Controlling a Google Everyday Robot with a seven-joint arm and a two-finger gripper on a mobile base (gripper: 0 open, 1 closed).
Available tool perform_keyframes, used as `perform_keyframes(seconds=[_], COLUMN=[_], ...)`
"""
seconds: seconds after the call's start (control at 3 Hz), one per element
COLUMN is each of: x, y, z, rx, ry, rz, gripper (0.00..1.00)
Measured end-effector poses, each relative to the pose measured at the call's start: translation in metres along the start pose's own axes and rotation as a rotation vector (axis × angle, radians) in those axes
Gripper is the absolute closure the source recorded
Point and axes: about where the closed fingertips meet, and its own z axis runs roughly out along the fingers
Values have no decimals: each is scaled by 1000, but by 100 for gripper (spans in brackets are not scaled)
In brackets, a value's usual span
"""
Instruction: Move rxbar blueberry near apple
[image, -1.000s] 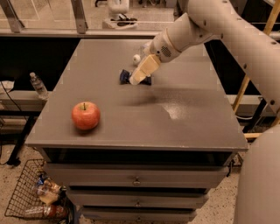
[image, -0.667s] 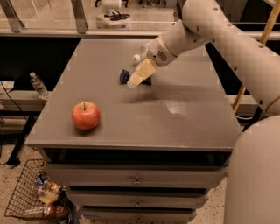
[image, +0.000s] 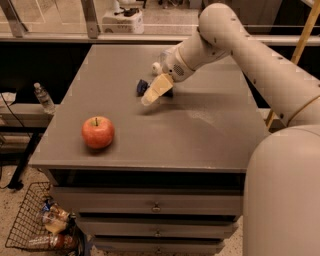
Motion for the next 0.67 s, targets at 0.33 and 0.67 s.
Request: perform_keyframes(seconds=[0.33, 0.67], x=[7, 8], y=[-3, -3], z=[12, 14], rx=[-20, -25], ry=[10, 12], rz=[23, 30], gripper=[18, 41])
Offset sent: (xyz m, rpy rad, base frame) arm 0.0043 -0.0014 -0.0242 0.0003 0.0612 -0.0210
